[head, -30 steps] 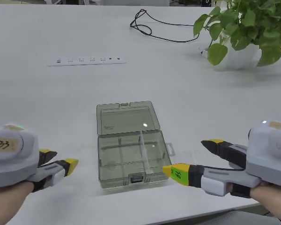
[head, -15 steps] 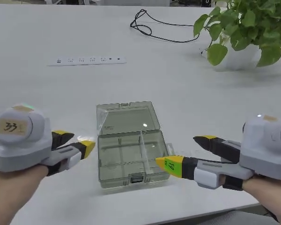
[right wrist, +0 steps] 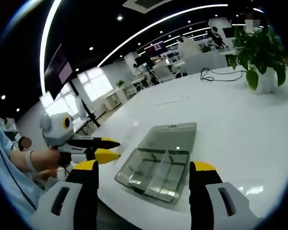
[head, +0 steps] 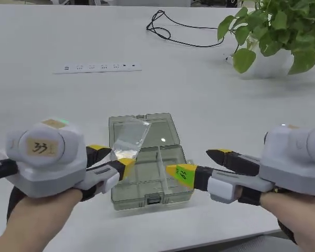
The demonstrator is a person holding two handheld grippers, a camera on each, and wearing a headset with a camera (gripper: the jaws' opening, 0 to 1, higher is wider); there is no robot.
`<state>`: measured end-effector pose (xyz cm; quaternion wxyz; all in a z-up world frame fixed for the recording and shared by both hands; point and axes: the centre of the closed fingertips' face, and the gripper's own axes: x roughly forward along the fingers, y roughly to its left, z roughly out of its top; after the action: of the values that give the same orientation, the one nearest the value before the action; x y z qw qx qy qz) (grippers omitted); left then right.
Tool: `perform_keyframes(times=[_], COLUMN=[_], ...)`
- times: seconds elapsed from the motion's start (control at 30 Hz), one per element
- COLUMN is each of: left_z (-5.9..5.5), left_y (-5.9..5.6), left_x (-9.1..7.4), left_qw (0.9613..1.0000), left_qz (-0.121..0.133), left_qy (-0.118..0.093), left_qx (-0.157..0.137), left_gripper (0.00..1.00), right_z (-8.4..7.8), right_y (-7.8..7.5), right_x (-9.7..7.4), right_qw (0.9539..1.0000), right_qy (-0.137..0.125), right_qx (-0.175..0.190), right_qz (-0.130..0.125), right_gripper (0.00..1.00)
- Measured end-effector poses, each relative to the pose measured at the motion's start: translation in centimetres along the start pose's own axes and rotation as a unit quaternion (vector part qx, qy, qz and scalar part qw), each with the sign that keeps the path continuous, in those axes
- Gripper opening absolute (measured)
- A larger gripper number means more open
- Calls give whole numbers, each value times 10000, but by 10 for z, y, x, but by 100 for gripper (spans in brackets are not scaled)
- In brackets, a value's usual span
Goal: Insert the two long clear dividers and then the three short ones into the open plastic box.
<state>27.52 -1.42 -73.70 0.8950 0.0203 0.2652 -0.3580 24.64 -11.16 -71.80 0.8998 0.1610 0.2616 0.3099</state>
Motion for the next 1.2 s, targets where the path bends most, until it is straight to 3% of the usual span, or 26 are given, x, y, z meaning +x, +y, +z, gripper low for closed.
perform_keyframes(times=[0.2, 0.4, 0.77, 1.2], left_z=[5, 11, 10, 15], left_y=[-18, -33, -41, -45], left_x=[2, 3, 5, 6], left_qw=[9997, 9990, 9984, 9980], left_qz=[-195, -339, -418, -427], left_qy=[-119, -232, -284, -402], left_qx=[123, 199, 262, 235], left_gripper=[30, 30, 30, 30], right_z=[10, 12, 14, 16], right_y=[3, 5, 13, 13], right_x=[8, 15, 26, 29], right_qw=[9969, 9925, 9850, 9744], right_qy=[-280, -376, -461, -627], right_qx=[728, 1138, 1603, 2091], right_qz=[136, 238, 442, 538], right_gripper=[68, 60, 30, 14])
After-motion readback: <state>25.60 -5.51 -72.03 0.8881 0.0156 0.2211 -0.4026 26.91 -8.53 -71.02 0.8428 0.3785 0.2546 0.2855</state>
